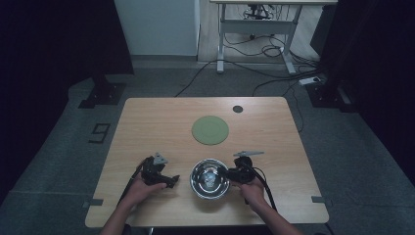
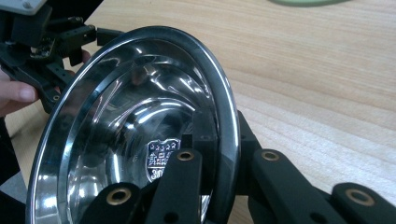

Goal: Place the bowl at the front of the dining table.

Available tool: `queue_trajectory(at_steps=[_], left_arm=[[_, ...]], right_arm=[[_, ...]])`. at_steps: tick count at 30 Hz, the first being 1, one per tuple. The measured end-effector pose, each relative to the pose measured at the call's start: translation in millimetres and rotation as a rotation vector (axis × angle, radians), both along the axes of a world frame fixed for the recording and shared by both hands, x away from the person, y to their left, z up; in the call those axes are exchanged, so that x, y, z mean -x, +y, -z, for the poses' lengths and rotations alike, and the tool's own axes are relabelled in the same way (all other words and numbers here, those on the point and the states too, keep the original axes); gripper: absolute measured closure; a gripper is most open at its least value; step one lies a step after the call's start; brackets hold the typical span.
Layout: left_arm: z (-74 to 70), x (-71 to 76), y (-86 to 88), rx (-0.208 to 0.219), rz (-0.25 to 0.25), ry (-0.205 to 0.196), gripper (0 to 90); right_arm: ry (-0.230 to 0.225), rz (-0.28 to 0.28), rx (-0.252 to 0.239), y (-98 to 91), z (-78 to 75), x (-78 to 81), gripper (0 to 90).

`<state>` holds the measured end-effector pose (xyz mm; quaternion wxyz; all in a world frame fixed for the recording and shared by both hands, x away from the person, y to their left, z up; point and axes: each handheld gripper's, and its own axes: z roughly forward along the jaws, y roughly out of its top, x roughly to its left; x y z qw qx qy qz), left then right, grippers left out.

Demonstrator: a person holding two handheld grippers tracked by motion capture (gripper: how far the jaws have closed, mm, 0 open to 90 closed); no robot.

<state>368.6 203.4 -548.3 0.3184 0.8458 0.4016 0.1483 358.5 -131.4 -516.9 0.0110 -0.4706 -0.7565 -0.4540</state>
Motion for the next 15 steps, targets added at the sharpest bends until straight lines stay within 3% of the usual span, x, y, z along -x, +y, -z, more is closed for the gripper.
queue_trajectory(at_steps=[15], left_arm=[[0.2, 0.0, -0.1, 0.002, -0.001, -0.001, 0.0]], right_arm=[[-0.018, 0.038, -0.017, -10.7, -7.3, -7.2, 85.3]])
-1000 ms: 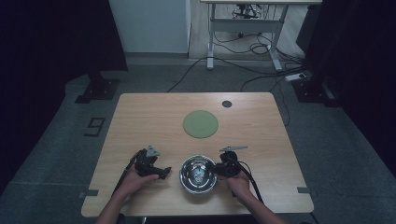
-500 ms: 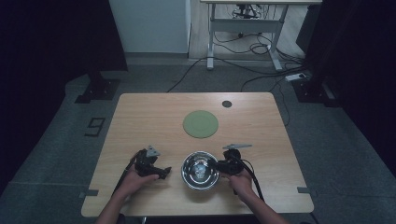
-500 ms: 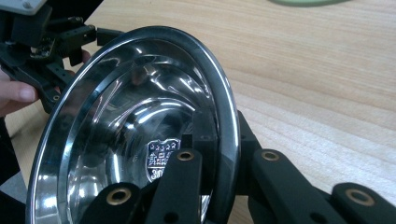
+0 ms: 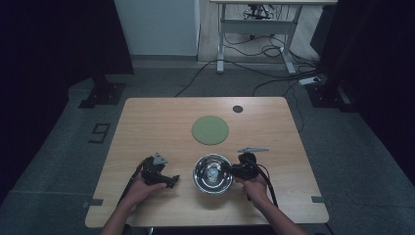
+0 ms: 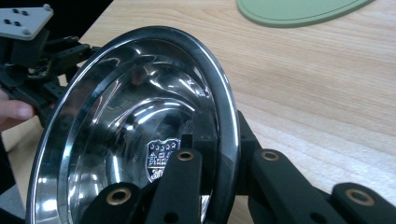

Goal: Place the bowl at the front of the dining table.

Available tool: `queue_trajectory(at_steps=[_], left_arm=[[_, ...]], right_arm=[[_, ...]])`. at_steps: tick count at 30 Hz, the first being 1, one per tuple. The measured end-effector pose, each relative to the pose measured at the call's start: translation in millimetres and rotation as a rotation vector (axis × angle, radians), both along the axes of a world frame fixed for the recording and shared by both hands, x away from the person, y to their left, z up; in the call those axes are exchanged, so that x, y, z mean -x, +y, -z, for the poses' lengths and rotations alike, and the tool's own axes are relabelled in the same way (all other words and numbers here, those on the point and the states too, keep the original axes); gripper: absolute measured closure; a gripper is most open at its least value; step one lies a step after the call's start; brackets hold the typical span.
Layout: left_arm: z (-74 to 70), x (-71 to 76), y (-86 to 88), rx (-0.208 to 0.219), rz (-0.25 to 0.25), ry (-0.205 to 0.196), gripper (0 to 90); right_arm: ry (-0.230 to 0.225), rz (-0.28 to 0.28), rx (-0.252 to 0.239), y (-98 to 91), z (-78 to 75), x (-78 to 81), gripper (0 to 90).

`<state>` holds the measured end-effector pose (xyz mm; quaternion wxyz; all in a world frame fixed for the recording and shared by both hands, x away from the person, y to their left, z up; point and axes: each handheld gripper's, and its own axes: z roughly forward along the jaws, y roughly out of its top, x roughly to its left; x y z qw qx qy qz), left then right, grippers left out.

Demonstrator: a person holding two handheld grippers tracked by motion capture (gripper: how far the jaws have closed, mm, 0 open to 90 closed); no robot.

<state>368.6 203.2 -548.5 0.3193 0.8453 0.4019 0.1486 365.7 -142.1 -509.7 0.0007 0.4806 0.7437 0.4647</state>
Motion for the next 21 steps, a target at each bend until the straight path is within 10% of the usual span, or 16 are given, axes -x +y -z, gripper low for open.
queue_trajectory(at_steps=[21], left_arm=[[0.0, -0.1, -0.2, 0.000, 0.000, 0.000, 0.0]], right_arm=[[0.002, 0.031, 0.013, 4.7, -9.4, -24.5, 85.3]])
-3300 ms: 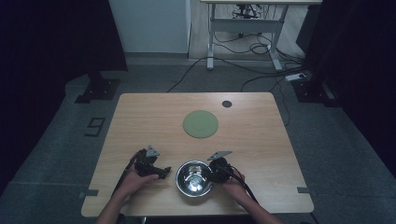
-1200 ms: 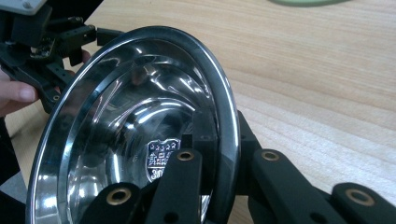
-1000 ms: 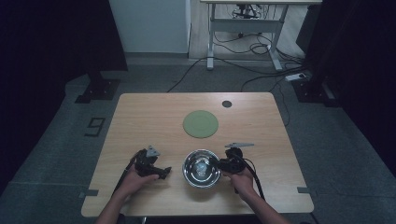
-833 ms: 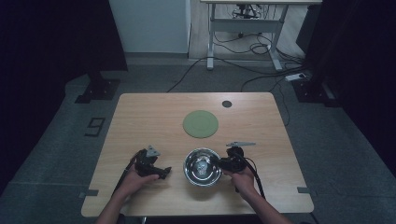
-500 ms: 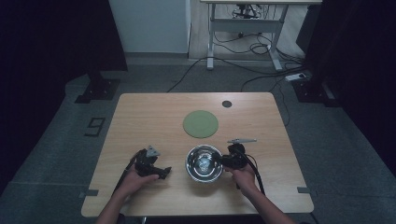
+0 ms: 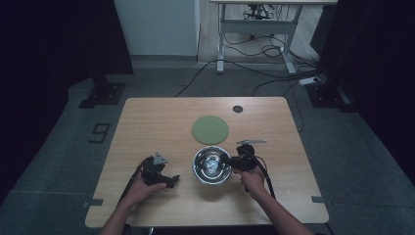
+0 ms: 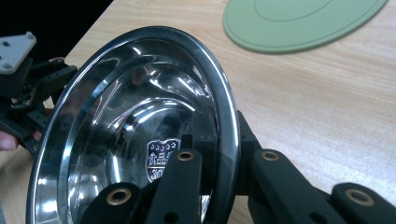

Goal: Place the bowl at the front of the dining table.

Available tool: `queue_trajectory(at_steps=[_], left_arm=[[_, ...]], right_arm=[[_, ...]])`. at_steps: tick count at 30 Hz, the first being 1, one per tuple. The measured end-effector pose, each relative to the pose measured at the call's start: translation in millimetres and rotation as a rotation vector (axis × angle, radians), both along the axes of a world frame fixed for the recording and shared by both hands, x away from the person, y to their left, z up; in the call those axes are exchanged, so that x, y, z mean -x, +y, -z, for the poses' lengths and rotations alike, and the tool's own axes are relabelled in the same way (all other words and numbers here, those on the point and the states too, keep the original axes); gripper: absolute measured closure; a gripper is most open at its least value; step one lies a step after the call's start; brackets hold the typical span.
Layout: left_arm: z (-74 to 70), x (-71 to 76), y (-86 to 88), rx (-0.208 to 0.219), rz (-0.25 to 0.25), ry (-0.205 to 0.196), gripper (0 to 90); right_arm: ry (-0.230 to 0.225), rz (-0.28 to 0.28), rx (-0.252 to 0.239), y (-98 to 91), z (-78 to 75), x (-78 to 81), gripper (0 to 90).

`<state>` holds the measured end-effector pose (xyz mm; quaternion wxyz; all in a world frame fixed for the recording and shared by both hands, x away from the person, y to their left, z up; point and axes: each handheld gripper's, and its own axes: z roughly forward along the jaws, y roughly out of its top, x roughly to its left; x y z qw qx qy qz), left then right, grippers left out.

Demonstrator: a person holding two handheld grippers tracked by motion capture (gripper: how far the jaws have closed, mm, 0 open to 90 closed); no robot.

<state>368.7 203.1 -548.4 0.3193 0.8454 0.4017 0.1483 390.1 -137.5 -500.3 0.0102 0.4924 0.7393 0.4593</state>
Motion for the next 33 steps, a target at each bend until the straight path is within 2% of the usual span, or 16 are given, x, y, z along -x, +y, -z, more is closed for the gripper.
queue_trajectory(at_steps=[11, 18, 33], left_arm=[[0.0, 0.0, -0.1, 0.000, -0.001, 0.000, 0.0], [-0.1, 0.0, 0.0, -0.001, 0.000, 0.001, 0.0], [-0.1, 0.0, 0.0, -0.001, 0.000, 0.000, 0.0]], right_arm=[[-0.022, 0.022, -0.002, 1.3, -13.9, -13.6, 85.3], [-0.027, 0.030, 0.009, 2.6, -18.5, -19.6, 85.3], [-0.038, 0.038, -0.001, 3.9, -21.5, -29.2, 85.3]])
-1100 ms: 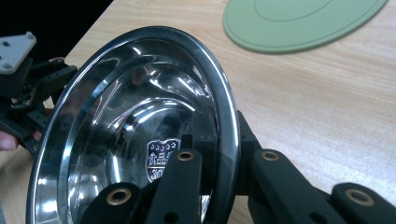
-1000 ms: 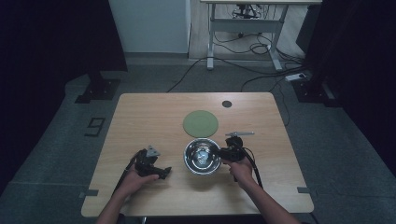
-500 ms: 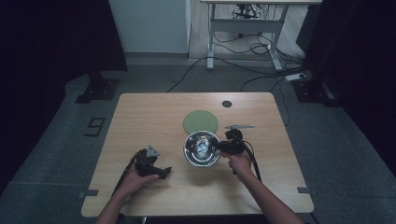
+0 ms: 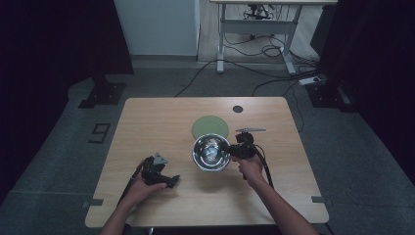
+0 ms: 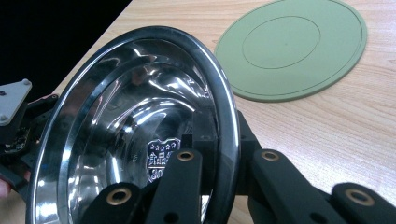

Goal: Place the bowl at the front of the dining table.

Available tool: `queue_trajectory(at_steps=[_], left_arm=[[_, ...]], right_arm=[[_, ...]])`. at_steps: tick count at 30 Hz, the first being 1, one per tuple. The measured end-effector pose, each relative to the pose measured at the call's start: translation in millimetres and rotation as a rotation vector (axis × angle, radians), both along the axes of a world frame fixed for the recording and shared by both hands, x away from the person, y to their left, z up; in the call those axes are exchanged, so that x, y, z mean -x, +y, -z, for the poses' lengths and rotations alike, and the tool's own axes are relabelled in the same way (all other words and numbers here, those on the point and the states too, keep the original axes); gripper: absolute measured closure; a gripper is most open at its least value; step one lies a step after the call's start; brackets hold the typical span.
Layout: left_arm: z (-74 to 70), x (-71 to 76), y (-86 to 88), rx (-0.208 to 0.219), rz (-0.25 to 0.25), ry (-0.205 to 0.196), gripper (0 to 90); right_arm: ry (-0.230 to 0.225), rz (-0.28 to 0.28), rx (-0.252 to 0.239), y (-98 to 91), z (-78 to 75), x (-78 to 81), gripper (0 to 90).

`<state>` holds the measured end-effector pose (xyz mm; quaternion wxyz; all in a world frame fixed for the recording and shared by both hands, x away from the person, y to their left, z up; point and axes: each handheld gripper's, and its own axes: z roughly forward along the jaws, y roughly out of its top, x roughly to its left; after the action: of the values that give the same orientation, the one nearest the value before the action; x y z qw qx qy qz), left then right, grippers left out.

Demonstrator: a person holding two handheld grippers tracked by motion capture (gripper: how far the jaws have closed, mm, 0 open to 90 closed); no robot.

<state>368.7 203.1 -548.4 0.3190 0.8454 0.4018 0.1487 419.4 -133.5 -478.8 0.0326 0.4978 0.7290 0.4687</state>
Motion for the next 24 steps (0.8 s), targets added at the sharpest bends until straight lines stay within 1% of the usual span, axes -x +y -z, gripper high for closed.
queue_trajectory(at_steps=[8, 24], left_arm=[[0.0, 0.0, 0.0, 0.000, 0.000, 0.001, 0.0], [0.0, 0.1, -0.1, 0.000, -0.001, 0.001, 0.0]], right_arm=[[0.002, 0.020, 0.005, -0.5, 2.6, -5.8, 85.3], [-0.016, 0.041, -0.005, 3.6, -5.9, -18.6, 85.3]])
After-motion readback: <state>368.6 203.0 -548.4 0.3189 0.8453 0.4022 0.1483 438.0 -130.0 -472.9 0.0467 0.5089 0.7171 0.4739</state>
